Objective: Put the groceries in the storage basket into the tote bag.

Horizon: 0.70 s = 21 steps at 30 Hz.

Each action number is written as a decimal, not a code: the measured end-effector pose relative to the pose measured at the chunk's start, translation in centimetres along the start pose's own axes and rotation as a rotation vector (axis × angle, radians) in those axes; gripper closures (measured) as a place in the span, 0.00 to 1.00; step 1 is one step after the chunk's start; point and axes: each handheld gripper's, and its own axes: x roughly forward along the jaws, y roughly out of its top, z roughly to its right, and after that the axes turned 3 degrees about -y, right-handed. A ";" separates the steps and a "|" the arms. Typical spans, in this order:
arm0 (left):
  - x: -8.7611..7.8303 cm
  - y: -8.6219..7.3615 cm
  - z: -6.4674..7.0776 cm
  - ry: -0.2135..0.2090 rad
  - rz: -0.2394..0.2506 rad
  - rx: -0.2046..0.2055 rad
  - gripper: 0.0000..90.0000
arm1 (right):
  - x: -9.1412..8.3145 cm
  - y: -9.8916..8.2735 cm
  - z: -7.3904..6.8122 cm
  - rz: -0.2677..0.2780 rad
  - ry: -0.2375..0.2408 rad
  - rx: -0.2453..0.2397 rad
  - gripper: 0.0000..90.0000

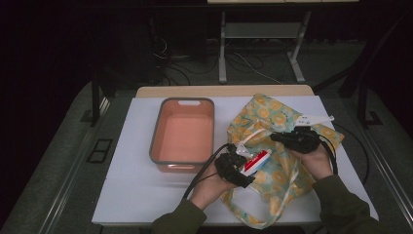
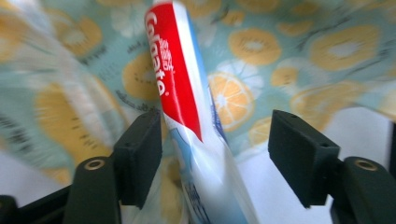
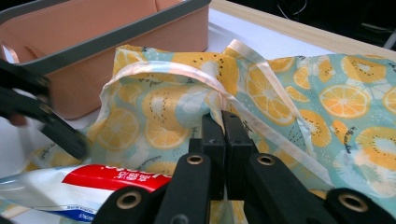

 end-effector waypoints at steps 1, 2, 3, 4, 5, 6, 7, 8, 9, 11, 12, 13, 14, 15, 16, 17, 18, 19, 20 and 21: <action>-0.6 -0.2 0.2 -0.006 0.013 0.002 0.36 | 0.0 0.0 0.0 0.000 0.001 0.000 0.99; -1.2 -0.5 0.5 -0.006 0.023 0.003 0.36 | 0.0 0.0 0.0 0.000 0.000 -0.001 0.99; -1.8 -0.9 0.7 -0.001 0.028 0.012 0.36 | 0.0 0.0 0.0 0.000 0.000 0.000 0.99; -2.3 -1.4 0.8 -0.005 0.033 0.014 0.36 | 0.0 0.0 0.1 0.000 0.000 0.001 0.99; -2.8 -1.9 1.0 -0.007 0.040 0.011 0.36 | 0.0 0.0 0.1 -0.001 0.000 0.001 0.99; -3.3 -2.5 1.1 -0.008 0.042 0.011 0.36 | 0.0 0.0 0.0 0.000 0.000 0.001 0.99; -3.7 -3.2 1.3 -0.004 0.035 0.014 0.37 | 0.0 0.0 0.0 0.000 0.000 0.001 0.99; -4.0 -3.8 1.3 0.002 0.027 0.015 0.38 | 0.0 0.0 0.0 0.000 0.000 0.001 0.99; -4.2 -4.5 1.4 0.004 0.020 0.016 0.38 | 0.0 0.0 0.0 -0.001 0.000 0.001 0.99; -4.2 -5.8 1.3 -0.007 -0.001 0.001 0.42 | 0.0 -0.1 0.0 -0.005 -0.001 0.003 0.99; -4.1 -6.3 1.3 -0.009 -0.011 -0.003 0.43 | 0.1 -0.1 0.0 -0.006 -0.002 0.001 0.99; -3.8 -6.6 1.2 -0.016 -0.022 -0.006 0.46 | 0.1 -0.1 0.0 -0.008 -0.001 0.002 0.99; -3.5 -6.8 1.1 -0.022 -0.029 -0.010 0.48 | 0.2 -0.1 -0.1 -0.010 -0.002 0.001 0.99; -3.3 -6.8 1.1 -0.026 -0.029 -0.010 0.51 | 0.2 -0.1 -0.1 -0.010 -0.002 -0.002 0.99; -3.0 -6.7 1.1 -0.030 -0.029 -0.008 0.54 | 0.3 -0.1 -0.1 -0.012 -0.001 -0.003 0.99; -2.8 -6.5 1.1 -0.025 -0.032 -0.005 0.57 | 0.3 -0.1 -0.1 -0.013 -0.002 -0.005 0.99; -2.5 -6.4 1.1 -0.025 -0.028 -0.006 0.60 | 0.3 -0.2 -0.2 -0.013 -0.001 -0.004 0.99; -2.3 -6.3 1.0 -0.030 -0.026 -0.003 0.63 | 0.3 -0.2 -0.2 -0.014 0.000 -0.004 0.99; -2.1 -6.3 0.9 -0.030 -0.027 -0.006 0.65 | 0.3 -0.2 -0.2 -0.015 0.001 0.000 0.99; -1.9 -6.2 0.9 -0.033 -0.025 -0.005 0.67 | 0.3 -0.2 -0.2 -0.015 0.001 -0.001 0.99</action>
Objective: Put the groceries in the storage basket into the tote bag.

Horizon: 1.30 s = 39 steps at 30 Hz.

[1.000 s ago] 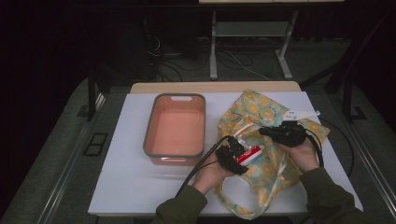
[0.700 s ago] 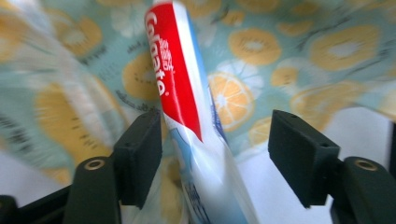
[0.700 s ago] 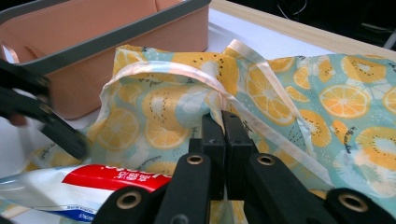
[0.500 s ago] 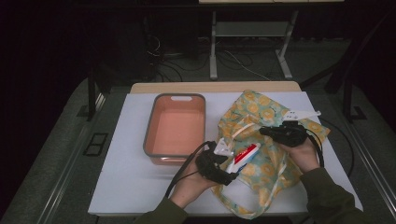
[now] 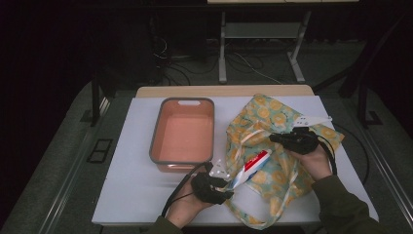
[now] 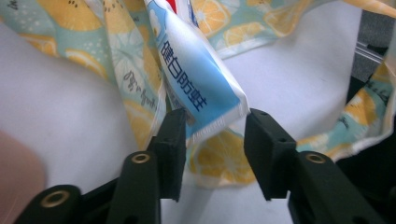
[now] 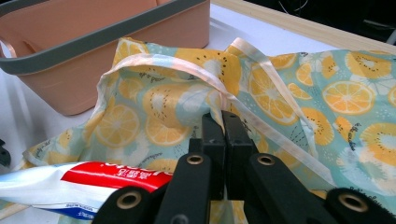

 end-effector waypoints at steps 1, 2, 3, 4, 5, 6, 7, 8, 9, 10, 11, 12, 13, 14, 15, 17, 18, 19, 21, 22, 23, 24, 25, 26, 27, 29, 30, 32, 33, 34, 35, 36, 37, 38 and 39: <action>0.2 0.1 0.0 0.001 -0.008 0.005 0.69 | 0.0 0.0 0.0 0.001 0.000 0.001 0.99; 0.4 0.2 -0.1 0.000 -0.012 0.007 0.74 | 0.0 0.0 0.0 0.001 0.000 0.001 0.99; 0.5 0.3 0.0 0.004 -0.015 0.015 0.75 | 0.0 0.0 0.0 0.002 0.001 0.000 0.99; 0.6 0.4 0.0 0.016 -0.017 0.024 0.77 | 0.0 0.0 0.0 0.003 0.000 -0.002 0.99; 0.6 0.6 0.0 0.025 -0.020 0.030 0.81 | -0.1 0.0 0.0 0.004 0.000 -0.003 0.99; 0.5 0.8 0.0 0.034 -0.016 0.037 0.85 | -0.1 0.0 0.0 0.004 0.000 -0.003 0.99; 0.5 1.0 0.0 0.043 -0.015 0.037 0.90 | -0.1 0.0 0.0 0.004 0.000 -0.003 0.99; 0.6 1.2 -0.1 0.048 -0.016 0.034 0.94 | -0.1 0.0 0.0 0.004 0.000 -0.003 0.99; 0.7 1.3 -0.2 0.045 -0.012 0.025 0.97 | -0.1 0.0 0.0 0.005 0.000 -0.003 0.99; 0.9 1.4 -0.3 0.044 -0.010 0.023 0.97 | -0.1 0.1 0.0 0.005 0.002 -0.003 0.99; 1.0 1.6 -0.3 0.051 -0.008 0.018 0.98 | 0.0 0.1 0.0 0.006 0.003 -0.006 0.99; 1.1 1.9 -0.2 0.060 -0.012 0.020 0.98 | -0.1 0.1 0.0 0.006 0.003 -0.006 0.99; 1.3 2.1 -0.2 0.067 -0.006 0.016 0.98 | -0.1 0.1 0.0 0.007 0.003 -0.007 0.99; 1.5 2.4 -0.1 0.072 -0.004 0.018 0.99 | -0.1 0.1 0.0 0.008 0.004 -0.006 0.99; 1.7 2.7 -0.1 0.075 -0.002 0.016 0.99 | -0.1 0.1 0.0 0.008 0.004 -0.004 0.99; 2.1 3.4 -0.1 0.087 0.011 0.011 0.99 | -0.1 0.1 0.0 0.010 0.004 -0.004 0.99; 2.3 3.9 -0.1 0.082 0.016 0.009 0.99 | -0.2 0.1 0.0 0.012 0.003 -0.003 0.99; 2.6 4.4 -0.1 0.083 0.020 0.009 0.99 | -0.2 0.1 0.0 0.013 0.003 -0.002 0.99; 3.2 5.3 -0.1 0.091 0.027 0.015 0.99 | -0.3 0.1 0.1 0.015 0.003 0.000 0.99; 3.5 5.8 -0.2 0.095 0.030 0.013 0.99 | -0.3 0.1 0.1 0.017 0.005 0.002 0.99; 3.8 6.2 -0.3 0.099 0.037 0.010 0.99 | -0.3 0.1 0.1 0.017 0.005 0.002 0.99; 4.1 6.7 -0.5 0.100 0.038 0.006 0.99 | -0.4 0.1 0.1 0.018 0.005 0.002 0.99; 4.4 7.1 -0.7 0.101 0.043 0.003 0.99 | -0.4 0.1 0.2 0.019 0.006 0.003 0.99; 4.8 7.5 -0.8 0.106 0.046 -0.003 0.99 | -0.4 0.1 0.1 0.019 0.007 0.004 0.99; 5.1 8.0 -1.1 0.109 0.040 -0.003 0.99 | -0.4 0.2 0.1 0.020 0.007 0.004 0.99; 5.9 8.8 -1.5 0.122 0.043 -0.008 0.99 | -0.5 0.2 0.2 0.020 0.007 0.004 0.99; 6.4 9.2 -1.7 0.127 0.039 -0.015 0.99 | -0.5 0.2 0.2 0.022 0.006 0.003 0.99; 7.1 9.9 -2.3 0.132 0.034 -0.032 0.99 | -0.5 0.2 0.2 0.023 0.006 0.003 0.99; 7.5 10.2 -2.6 0.133 0.037 -0.042 0.99 | -0.6 0.2 0.2 0.023 0.006 0.004 0.99; 7.8 10.5 -2.8 0.140 0.030 -0.043 0.99 | -0.6 0.2 0.3 0.024 0.006 0.005 0.99; 8.1 10.7 -3.0 0.143 0.025 -0.048 0.99 | -0.7 0.2 0.3 0.026 0.006 0.006 0.99; 8.4 10.8 -3.3 0.140 0.023 -0.064 0.99 | -0.7 0.2 0.3 0.027 0.006 0.005 0.99; 8.6 10.9 -3.6 0.142 0.018 -0.074 0.99 | -0.8 0.2 0.3 0.028 0.008 0.005 0.99; 8.7 10.9 -3.8 0.137 0.032 -0.085 0.99 | -0.8 0.2 0.4 0.028 0.007 0.006 0.99; 8.8 10.9 -4.1 0.127 0.039 -0.101 0.99 | -0.8 0.2 0.4 0.027 0.006 0.006 0.99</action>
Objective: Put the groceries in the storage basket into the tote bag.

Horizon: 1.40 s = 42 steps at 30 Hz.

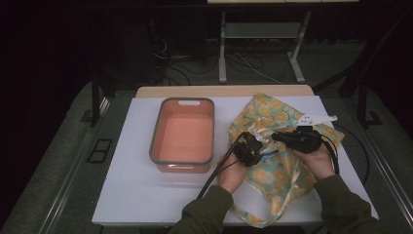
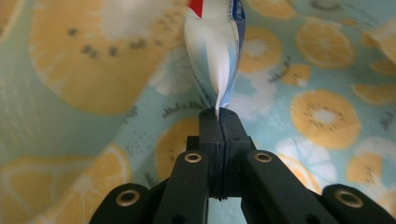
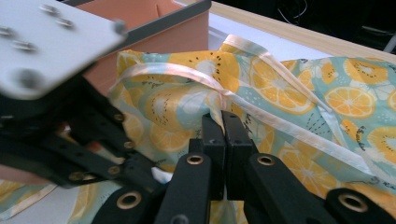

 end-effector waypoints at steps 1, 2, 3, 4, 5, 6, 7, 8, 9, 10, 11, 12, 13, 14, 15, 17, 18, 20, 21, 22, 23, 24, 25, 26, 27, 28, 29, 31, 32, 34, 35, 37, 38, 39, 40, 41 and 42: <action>0.1 0.1 -0.2 -0.002 0.004 -0.011 0.98 | 0.0 0.0 0.0 -0.001 0.000 0.000 0.99; 0.2 0.1 -0.3 -0.002 0.006 -0.010 0.98 | 0.0 0.0 0.0 -0.001 0.001 0.001 0.99; 0.2 0.1 -0.3 0.003 0.008 -0.005 0.97 | 0.0 0.0 0.0 -0.001 0.000 0.000 0.99; 0.0 0.1 -0.2 0.012 0.012 0.000 0.95 | 0.0 0.0 0.0 -0.001 0.001 0.000 0.99; -0.3 0.1 -0.1 0.015 0.015 0.005 0.89 | -0.1 0.0 0.0 -0.001 0.001 -0.001 0.99; -0.7 0.0 -0.1 0.018 0.025 0.011 0.86 | -0.1 0.0 0.0 0.000 0.002 -0.002 0.99; -1.1 -0.1 0.0 0.022 0.030 0.014 0.81 | -0.1 0.0 0.0 0.001 0.002 -0.002 0.99; -1.6 -0.2 0.1 0.021 0.032 0.020 0.78 | -0.1 0.0 0.1 0.001 0.002 0.001 0.99; -2.1 -0.4 0.2 0.005 0.042 0.020 0.76 | -0.1 0.0 0.1 0.000 0.002 0.001 0.99; -2.7 -0.7 0.4 -0.007 0.053 0.012 0.74 | -0.1 0.0 0.0 0.000 0.003 0.000 0.99; -3.2 -0.9 0.6 -0.016 0.055 0.015 0.71 | -0.2 0.0 -0.1 -0.002 0.006 -0.001 0.99; -3.7 -1.2 0.9 -0.021 0.061 0.022 0.70 | -0.2 0.0 -0.2 -0.004 0.008 -0.004 0.99; -4.2 -1.5 1.1 -0.028 0.069 0.027 0.68 | -0.3 0.0 -0.3 -0.006 0.012 -0.007 0.99; -4.7 -1.9 1.4 -0.040 0.073 0.032 0.66 | -0.4 0.0 -0.5 -0.009 0.013 -0.009 0.99; -5.2 -2.2 1.6 -0.048 0.074 0.037 0.64 | -0.4 0.0 -0.6 -0.011 0.015 -0.016 0.99; -6.1 -3.0 1.9 -0.062 0.081 0.044 0.61 | -0.7 0.0 -0.9 -0.016 0.020 -0.025 0.99; -6.5 -3.4 1.9 -0.077 0.080 0.046 0.58 | -0.8 -0.1 -1.0 -0.020 0.025 -0.031 0.99; -7.4 -4.2 2.1 -0.089 0.088 0.045 0.56 | -1.0 -0.3 -1.4 -0.031 0.035 -0.036 0.99; -7.8 -4.6 2.1 -0.097 0.088 0.048 0.56 | -1.1 -0.4 -1.6 -0.037 0.043 -0.040 0.99; -8.1 -5.1 2.2 -0.099 0.088 0.052 0.55 | -1.2 -0.6 -1.8 -0.046 0.048 -0.048 0.99; -8.4 -5.5 2.2 -0.099 0.086 0.054 0.54 | -1.2 -0.7 -2.1 -0.057 0.051 -0.058 0.99; -8.7 -5.9 2.2 -0.102 0.081 0.057 0.54 | -1.3 -0.8 -2.4 -0.061 0.057 -0.063 0.99; -8.9 -6.4 2.1 -0.104 0.080 0.054 0.53 | -1.4 -1.0 -2.7 -0.064 0.065 -0.071 0.99; -9.1 -6.8 2.1 -0.107 0.084 0.047 0.53 | -1.5 -1.1 -2.9 -0.073 0.070 -0.081 0.99; -9.2 -7.1 2.0 -0.113 0.084 0.039 0.53 | -1.5 -1.4 -3.2 -0.079 0.075 -0.085 0.99; -9.3 -7.5 1.9 -0.110 0.082 0.037 0.53 | -1.5 -1.6 -3.4 -0.088 0.083 -0.088 0.99; -9.4 -7.8 1.8 -0.108 0.082 0.031 0.52 | -1.6 -1.9 -3.7 -0.100 0.088 -0.095 0.99; -9.5 -8.2 1.7 -0.116 0.083 0.023 0.52 | -1.6 -2.6 -4.2 -0.122 0.102 -0.107 0.99; -9.5 -8.4 1.6 -0.113 0.076 0.022 0.52 | -1.5 -2.9 -4.4 -0.138 0.109 -0.114 0.99; -9.3 -8.6 1.6 -0.110 0.066 0.019 0.52 | -1.1 -3.7 -4.8 -0.167 0.122 -0.124 0.99; -9.2 -8.7 1.6 -0.103 0.063 0.020 0.52 | -0.8 -4.0 -5.0 -0.186 0.126 -0.129 0.99; -8.8 -8.8 1.6 -0.102 0.052 0.020 0.51 | -0.1 -4.5 -5.4 -0.223 0.136 -0.153 0.99; -8.7 -8.8 1.6 -0.094 0.049 0.020 0.51 | 0.3 -4.7 -5.6 -0.242 0.131 -0.165 0.98; -8.6 -8.9 1.6 -0.086 0.043 0.025 0.51 | 0.5 -4.9 -5.8 -0.255 0.125 -0.168 0.92; -8.4 -9.0 1.5 -0.083 0.037 0.029 0.51 | 0.6 -5.0 -5.8 -0.252 0.112 -0.169 0.84; -8.4 -9.1 1.5 -0.082 0.035 0.026 0.50 | 0.5 -4.9 -5.8 -0.243 0.101 -0.166 0.78; -8.4 -9.1 1.4 -0.082 0.035 0.021 0.50 | 0.1 -4.7 -5.8 -0.225 0.097 -0.157 0.72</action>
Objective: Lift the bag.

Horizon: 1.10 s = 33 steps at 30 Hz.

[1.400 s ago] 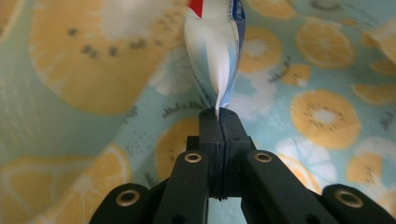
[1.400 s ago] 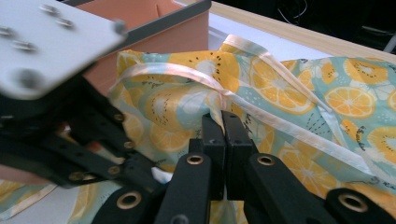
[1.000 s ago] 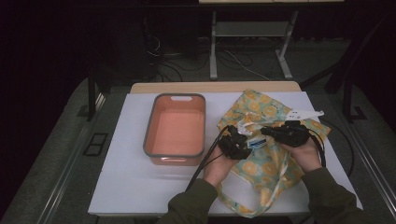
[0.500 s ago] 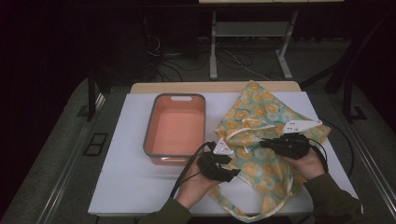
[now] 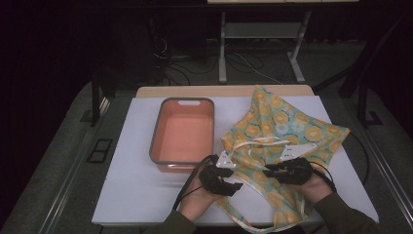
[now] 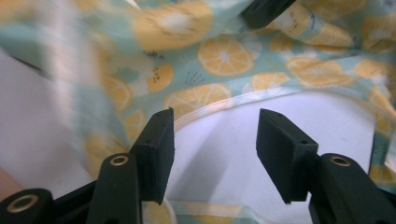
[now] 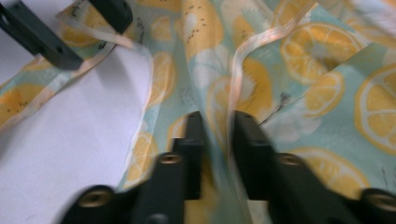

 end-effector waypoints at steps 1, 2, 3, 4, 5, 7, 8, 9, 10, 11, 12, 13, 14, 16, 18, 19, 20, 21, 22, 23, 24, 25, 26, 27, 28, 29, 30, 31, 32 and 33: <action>0.0 0.0 -0.1 -0.001 0.000 -0.003 0.50 | -0.6 0.1 0.0 0.027 -0.010 0.023 0.65; 0.0 -0.1 -0.2 -0.003 0.001 -0.002 0.50 | -1.2 0.2 -0.1 0.053 -0.006 0.035 0.63; -0.1 -0.1 -0.2 -0.004 0.004 -0.005 0.50 | -1.9 0.2 -0.4 0.070 -0.004 0.038 0.60; -0.1 -0.1 -0.3 -0.005 0.004 -0.009 0.50 | -2.4 0.2 -0.8 0.088 -0.007 0.038 0.59; -0.1 -0.1 -0.3 -0.009 0.004 -0.011 0.50 | -2.8 0.1 -1.2 0.090 0.008 0.034 0.60; -0.1 -0.1 -0.4 -0.008 0.003 -0.011 0.50 | -2.8 -0.4 -2.2 0.067 0.050 0.029 0.59; -0.1 -0.1 -0.4 -0.010 0.004 -0.013 0.50 | -2.5 -0.7 -2.7 0.043 0.063 0.021 0.58; -0.1 -0.1 -0.5 -0.010 0.005 -0.014 0.50 | -2.0 -1.1 -3.2 0.010 0.072 0.014 0.57; -0.1 -0.1 -0.5 -0.008 0.007 -0.016 0.50 | -1.5 -1.4 -3.6 -0.022 0.077 0.002 0.56; -0.1 -0.1 -0.5 -0.009 0.008 -0.019 0.50 | -0.9 -1.7 -3.8 -0.053 0.073 -0.013 0.56; -0.1 -0.2 -0.5 -0.010 0.006 -0.019 0.50 | -0.5 -1.9 -4.1 -0.082 0.070 -0.018 0.55; -0.1 -0.2 -0.4 -0.008 0.007 -0.020 0.50 | -0.2 -2.0 -4.2 -0.088 0.068 -0.019 0.54; -0.1 -0.2 -0.5 -0.010 0.006 -0.020 0.50 | 0.1 -2.1 -4.3 -0.092 0.067 -0.018 0.54; -0.1 -0.2 -0.5 -0.009 0.005 -0.019 0.50 | 0.6 -2.3 -4.5 -0.123 0.060 -0.042 0.58; -0.1 -0.2 -0.6 -0.009 0.006 -0.020 0.49 | 0.8 -2.3 -4.8 -0.133 0.026 -0.095 0.68; -0.1 -0.3 -0.7 -0.006 0.007 -0.020 0.49 | 0.8 -2.3 -4.7 -0.137 0.020 -0.097 0.75; -0.1 -0.3 -0.7 -0.003 0.006 -0.023 0.49 | 0.8 -2.3 -4.6 -0.132 0.018 -0.098 0.83; -0.2 -0.3 -0.7 -0.001 0.009 -0.025 0.49 | 0.7 -2.3 -4.6 -0.130 0.017 -0.097 0.95; -0.3 -0.3 -0.7 0.000 0.012 -0.025 0.49 | 0.6 -2.4 -4.5 -0.135 0.003 -0.110 0.99; -0.3 -0.3 -0.7 0.003 0.014 -0.025 0.48 | 0.5 -2.3 -4.4 -0.137 -0.005 -0.110 1.00; -0.4 -0.2 -0.7 0.006 0.015 -0.023 0.48 | 0.2 -2.3 -4.1 -0.129 -0.007 -0.107 1.00; -0.5 -0.2 -0.7 0.011 0.018 -0.022 0.48 | -0.2 -2.3 -3.8 -0.115 -0.004 -0.095 1.00; -0.5 -0.2 -0.7 0.012 0.018 -0.023 0.47 | -0.6 -2.3 -3.4 -0.102 -0.006 -0.088 1.00; -0.5 -0.2 -0.8 0.014 0.017 -0.022 0.47 | -1.0 -2.3 -3.0 -0.093 -0.014 -0.078 1.00; -0.5 -0.2 -0.7 0.019 0.018 -0.023 0.46 | -1.4 -2.4 -2.6 -0.084 -0.016 -0.067 1.00; -0.5 -0.2 -0.7 0.021 0.018 -0.022 0.45 | -1.8 -2.5 -2.2 -0.077 -0.021 -0.062 1.00; -0.5 -0.2 -0.7 0.024 0.017 -0.018 0.45 | -2.1 -2.7 -1.8 -0.080 -0.038 -0.053 1.00; -0.6 -0.2 -0.7 0.031 0.020 -0.015 0.45 | -2.5 -2.9 -1.3 -0.077 -0.045 -0.044 1.00; -0.6 -0.2 -0.7 0.033 0.023 -0.016 0.45 | -2.9 -3.1 -0.9 -0.073 -0.050 -0.034 1.00; -0.6 -0.2 -0.7 0.036 0.021 -0.014 0.45 | -3.2 -3.3 -0.5 -0.071 -0.062 -0.028 1.00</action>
